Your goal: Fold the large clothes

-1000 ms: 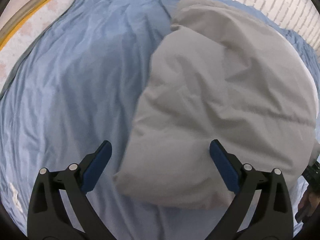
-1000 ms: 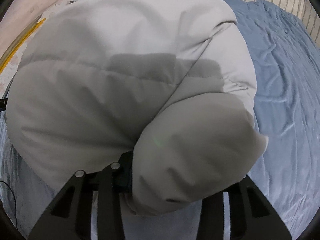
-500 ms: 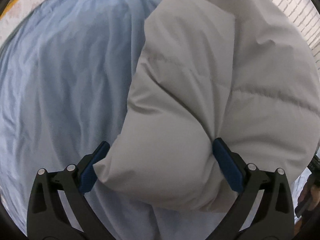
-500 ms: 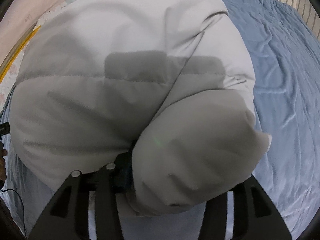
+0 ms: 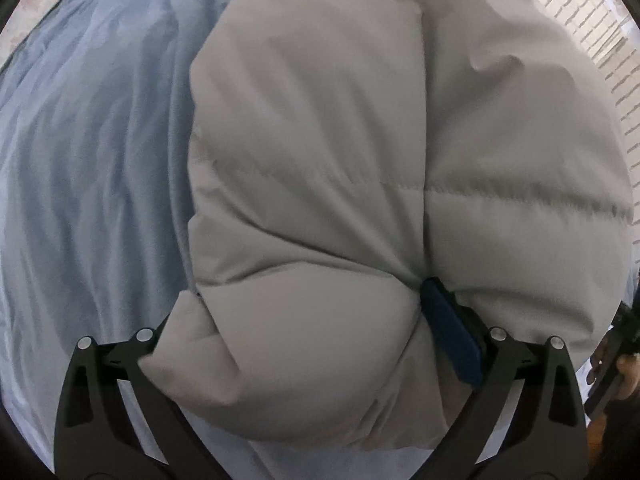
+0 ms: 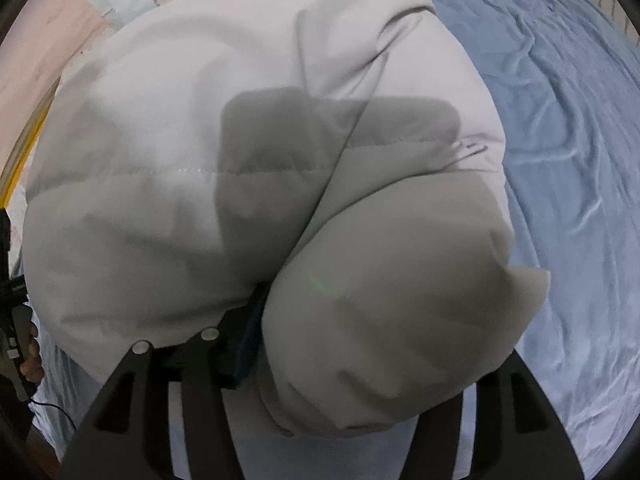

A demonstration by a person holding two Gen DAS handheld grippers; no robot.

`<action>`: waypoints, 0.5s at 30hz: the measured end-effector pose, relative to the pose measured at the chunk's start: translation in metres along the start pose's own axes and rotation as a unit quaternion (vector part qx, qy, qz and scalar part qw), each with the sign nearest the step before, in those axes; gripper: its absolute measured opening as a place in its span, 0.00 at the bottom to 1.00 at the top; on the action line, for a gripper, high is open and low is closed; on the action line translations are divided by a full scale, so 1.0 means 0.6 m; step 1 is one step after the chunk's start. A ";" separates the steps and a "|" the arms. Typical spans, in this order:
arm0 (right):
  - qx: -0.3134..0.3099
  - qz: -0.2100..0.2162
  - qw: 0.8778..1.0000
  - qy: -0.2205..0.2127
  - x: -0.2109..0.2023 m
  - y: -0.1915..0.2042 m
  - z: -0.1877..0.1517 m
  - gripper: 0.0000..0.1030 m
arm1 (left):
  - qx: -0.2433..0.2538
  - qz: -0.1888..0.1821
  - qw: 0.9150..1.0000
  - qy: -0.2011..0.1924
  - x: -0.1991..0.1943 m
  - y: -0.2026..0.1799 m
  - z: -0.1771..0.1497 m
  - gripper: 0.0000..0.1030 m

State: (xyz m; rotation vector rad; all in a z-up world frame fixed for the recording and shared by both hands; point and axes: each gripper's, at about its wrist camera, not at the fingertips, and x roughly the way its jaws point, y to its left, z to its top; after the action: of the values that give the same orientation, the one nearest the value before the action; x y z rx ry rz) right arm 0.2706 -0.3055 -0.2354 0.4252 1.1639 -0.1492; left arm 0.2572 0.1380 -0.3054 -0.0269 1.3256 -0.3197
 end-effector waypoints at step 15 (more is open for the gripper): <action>-0.029 0.000 0.999 0.031 0.021 -0.003 0.053 0.34 | 0.070 0.069 0.995 0.000 0.014 -0.112 0.010 0.48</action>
State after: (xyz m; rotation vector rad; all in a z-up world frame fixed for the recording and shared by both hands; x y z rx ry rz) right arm 0.3023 -0.3186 -0.2369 0.3806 1.2261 -0.1015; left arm 0.2502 0.0705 -0.2986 0.1810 1.2943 -0.2949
